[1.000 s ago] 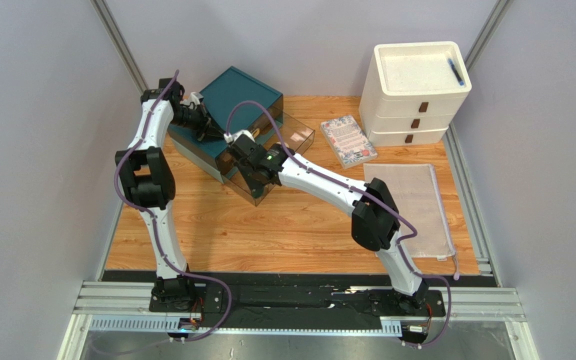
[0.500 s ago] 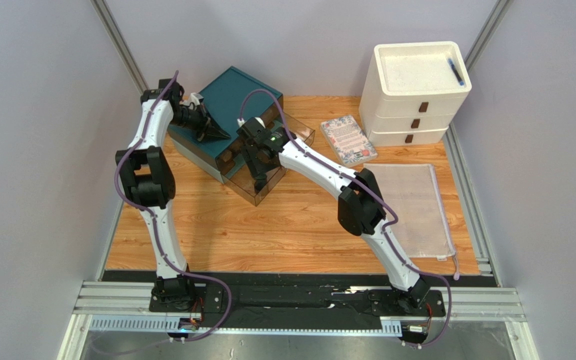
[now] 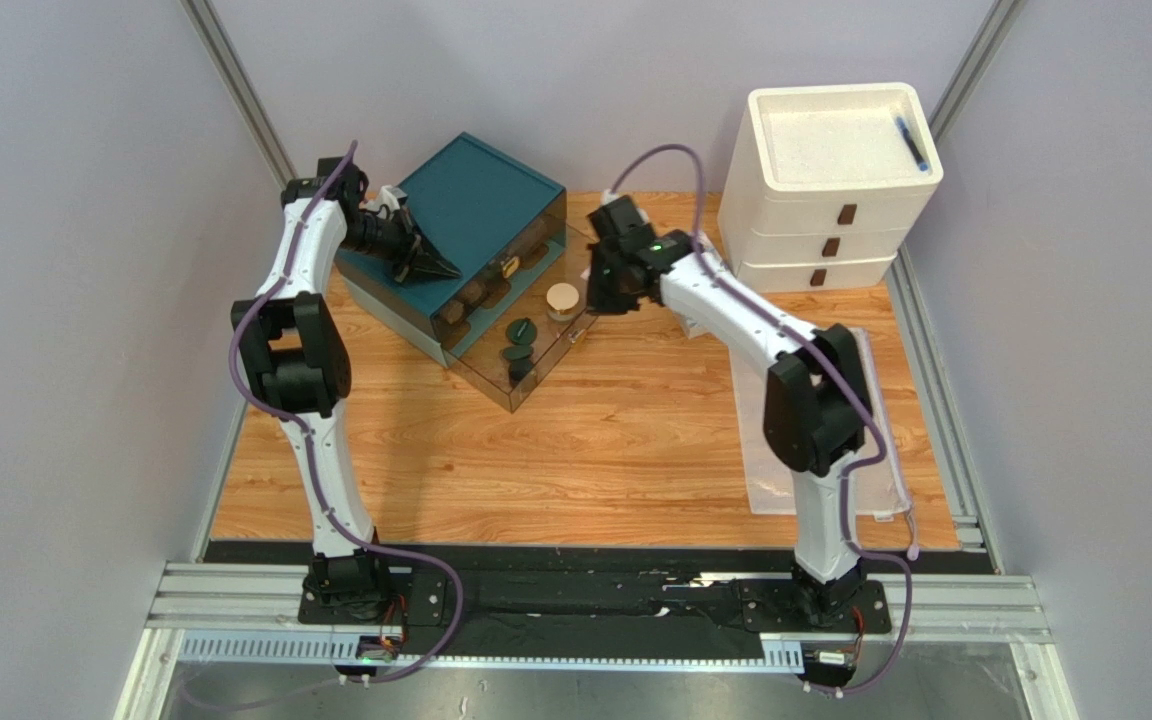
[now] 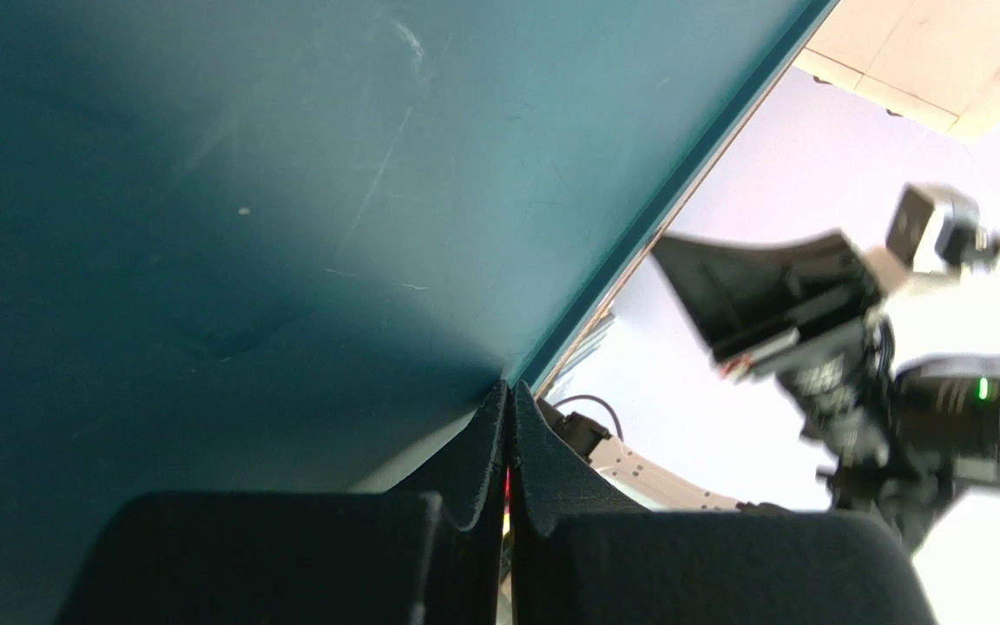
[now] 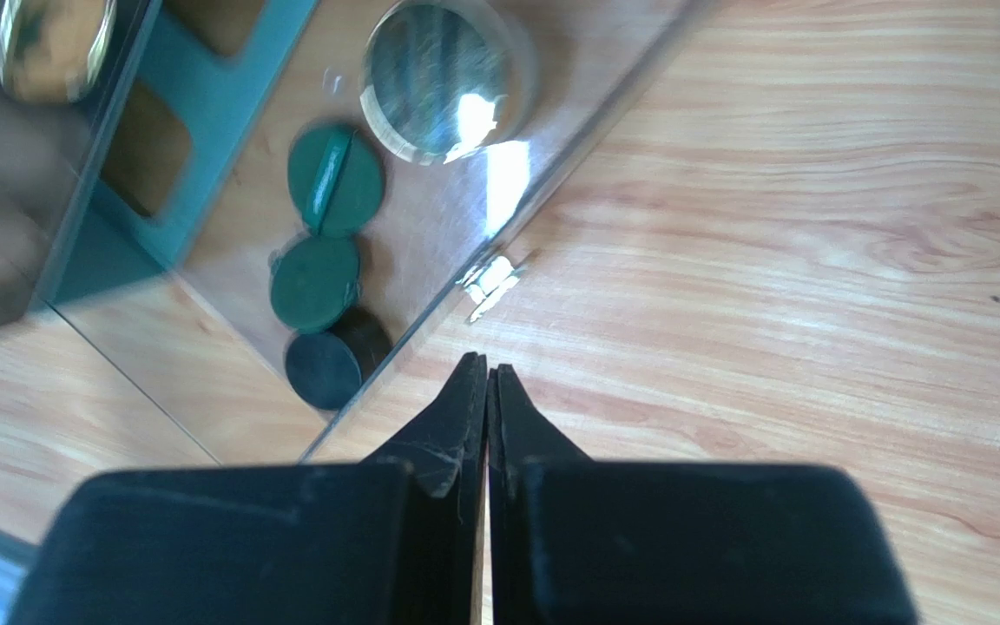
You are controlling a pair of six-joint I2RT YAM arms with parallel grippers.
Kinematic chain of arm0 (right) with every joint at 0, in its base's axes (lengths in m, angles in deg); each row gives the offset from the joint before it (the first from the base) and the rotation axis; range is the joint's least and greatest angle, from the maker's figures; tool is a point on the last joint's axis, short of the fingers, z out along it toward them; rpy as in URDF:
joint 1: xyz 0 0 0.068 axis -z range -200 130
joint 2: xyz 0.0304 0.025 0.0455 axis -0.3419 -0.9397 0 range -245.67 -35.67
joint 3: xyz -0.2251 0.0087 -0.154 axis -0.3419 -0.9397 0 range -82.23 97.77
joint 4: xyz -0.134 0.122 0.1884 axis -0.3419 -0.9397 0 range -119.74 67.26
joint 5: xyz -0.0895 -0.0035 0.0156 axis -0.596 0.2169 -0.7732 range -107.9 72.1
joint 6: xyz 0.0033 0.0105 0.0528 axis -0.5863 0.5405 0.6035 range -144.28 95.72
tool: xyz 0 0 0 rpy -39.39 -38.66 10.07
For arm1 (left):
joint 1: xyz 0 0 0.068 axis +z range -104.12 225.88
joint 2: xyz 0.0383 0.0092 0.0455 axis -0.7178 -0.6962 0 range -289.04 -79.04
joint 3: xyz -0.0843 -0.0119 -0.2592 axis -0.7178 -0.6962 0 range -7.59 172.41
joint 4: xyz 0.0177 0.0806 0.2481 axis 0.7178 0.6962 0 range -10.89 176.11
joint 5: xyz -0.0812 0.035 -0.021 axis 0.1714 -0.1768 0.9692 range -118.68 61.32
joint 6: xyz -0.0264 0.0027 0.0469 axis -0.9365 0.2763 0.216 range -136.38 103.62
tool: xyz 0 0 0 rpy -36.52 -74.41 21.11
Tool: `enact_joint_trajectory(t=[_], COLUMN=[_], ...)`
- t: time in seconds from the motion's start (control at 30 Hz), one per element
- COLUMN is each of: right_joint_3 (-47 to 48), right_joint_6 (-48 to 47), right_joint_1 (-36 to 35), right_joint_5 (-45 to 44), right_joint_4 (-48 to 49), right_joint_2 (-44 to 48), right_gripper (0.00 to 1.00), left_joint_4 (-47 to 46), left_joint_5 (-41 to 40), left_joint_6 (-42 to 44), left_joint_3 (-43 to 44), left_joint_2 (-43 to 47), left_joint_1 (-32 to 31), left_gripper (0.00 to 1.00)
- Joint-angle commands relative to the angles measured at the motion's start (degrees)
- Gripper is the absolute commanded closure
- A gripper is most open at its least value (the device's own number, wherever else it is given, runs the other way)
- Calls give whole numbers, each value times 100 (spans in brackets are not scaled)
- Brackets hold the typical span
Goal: Organize the makeup
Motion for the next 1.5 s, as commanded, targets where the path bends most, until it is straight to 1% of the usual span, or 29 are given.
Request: enact_joint_trajectory(t=[0.0, 0.13, 0.23, 0.33, 0.53, 0.6, 0.8, 0.9, 0.97, 1.03, 1.07, 1.2, 1.27, 1.33, 1.37, 1.4, 1.43, 1.47], right_joint_3=[-587, -483, -429, -167, 835, 1142, 2003, 2417, 2909, 3304, 3341, 3253, 3228, 3096, 2817, 2649, 2490, 2280], right_joint_6=[977, 1144, 1381, 1496, 1698, 1830, 2594, 2998, 3270, 3377, 3412, 3570, 3588, 3317, 3159, 3001, 2573, 2377], right_joint_1=[270, 340, 341, 340, 314, 297, 165, 68, 15, -20, -29, -11, -2, 15, 15, 41, 50, 68], right_joint_5=[1437, 1824, 1957, 2010, 2151, 2229, 2563, 2739, 2827, 2915, 2889, 2836, 2836, 2767, 2636, 2547, 2416, 2293], right_joint_4=[979, 936, 1023, 1129, 1173, 1348, 1919, 2131, 2245, 2281, 2298, 2684, 2659, 2397, 2308, 2229, 1993, 1947], right_joint_2=[79, -307, -658, -1010, -1713, -1932, -2627, -3119, -3522, -3726, -3787, -3753, -3718, -3447, -3306, -2878, -2665, -2402], right_gripper=[100, 100, 100, 100, 100, 100, 100, 100, 100, 100, 100, 100, 100, 100, 100, 100, 100, 100], left_joint_4=[78, 78, 78, 69, 78, 69, 78, 87, 60, 60, 43, 25, -27, -123, -185, -238, -343, -379], left_joint_5=[-1474, -1482, -1483, -1465, -1500, -1483, -1518, -1518, -1518, -1500, -1465, -1412, -1377, -1272, -1185, -1140, -1079, -1026], left_joint_6=[376, 368, 359, 333, 341, 333, 324, 315, 289, 280, 254, 244, 245, 236, 184, 140, 113, 69], left_joint_3=[-134, -117, -134, -125, -161, -187, -196, -187, -178, -143, -134, -99, -99, -90, -90, -64, -20, 128], left_joint_2=[-492, -475, -457, -466, -422, -404, -404, -396, -387, -395, -387, -343, -308, -229, -176, -71, -27, 17], left_joint_1=[22, 22, 22, 22, 22, 31, 22, 22, 22, 22, 22, 22, 13, 22, 13, 22, 13, 13], left_gripper=[100, 100, 100, 100, 100, 100, 100, 100, 100, 100, 100, 100, 100, 100, 100, 100, 100, 100])
